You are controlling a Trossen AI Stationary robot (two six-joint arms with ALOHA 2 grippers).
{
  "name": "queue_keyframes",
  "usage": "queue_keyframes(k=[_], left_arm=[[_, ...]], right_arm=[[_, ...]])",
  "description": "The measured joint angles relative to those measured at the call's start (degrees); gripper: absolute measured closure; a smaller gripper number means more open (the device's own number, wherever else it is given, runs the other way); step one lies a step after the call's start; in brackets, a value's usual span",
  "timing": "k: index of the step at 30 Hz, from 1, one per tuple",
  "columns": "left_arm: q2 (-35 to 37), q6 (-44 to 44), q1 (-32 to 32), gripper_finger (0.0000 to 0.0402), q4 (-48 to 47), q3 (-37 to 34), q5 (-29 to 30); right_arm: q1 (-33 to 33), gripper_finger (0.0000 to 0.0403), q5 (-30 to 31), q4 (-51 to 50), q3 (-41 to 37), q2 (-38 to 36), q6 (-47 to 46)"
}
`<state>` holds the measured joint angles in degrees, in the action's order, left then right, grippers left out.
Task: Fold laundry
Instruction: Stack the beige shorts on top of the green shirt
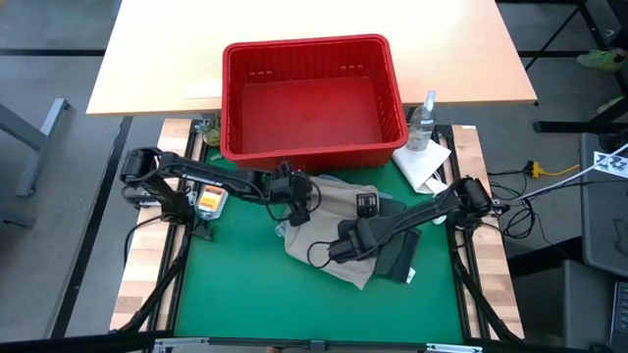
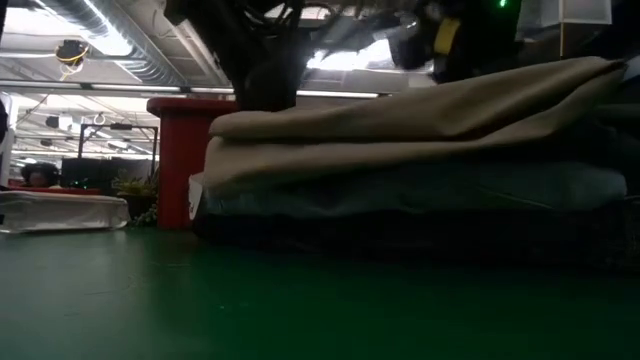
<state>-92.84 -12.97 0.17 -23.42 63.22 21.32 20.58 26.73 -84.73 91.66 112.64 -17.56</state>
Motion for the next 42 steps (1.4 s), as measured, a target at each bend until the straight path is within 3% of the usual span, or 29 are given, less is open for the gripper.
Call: queue_keyframes(k=[9,16,21,29,33,42], left_arm=[[6.9,0.1,-0.4,0.0241,0.1,0.0,0.4],[9.7,-0.4,-0.5,0.0241,2.2,0.0,-1.2],[7.6,-1.5,-1.1,0.0241,5.2,0.0,-6.5],[2.0,-1.5,0.0,0.0241,11.2,0.0,-5.3],[-1.0,-1.5,2.0,0.0241,13.5,0.0,-1.7],[-2.8,-1.5,5.7,0.0241,16.1,0.1,-0.9]], right_arm=[[0.0,0.0236,7.1,-2.5,7.2,-4.1,0.0],[-0.8,0.0236,12.6,-3.5,7.7,-5.4,-0.1],[-3.9,0.0236,12.7,-3.5,6.7,-5.4,0.0],[-9.6,0.0236,11.2,-3.3,3.1,-5.4,0.1],[-11.8,0.0236,10.4,-3.3,1.1,-5.4,0.1],[-13.9,0.0236,7.7,0.0,-4.7,-5.4,-0.1]])
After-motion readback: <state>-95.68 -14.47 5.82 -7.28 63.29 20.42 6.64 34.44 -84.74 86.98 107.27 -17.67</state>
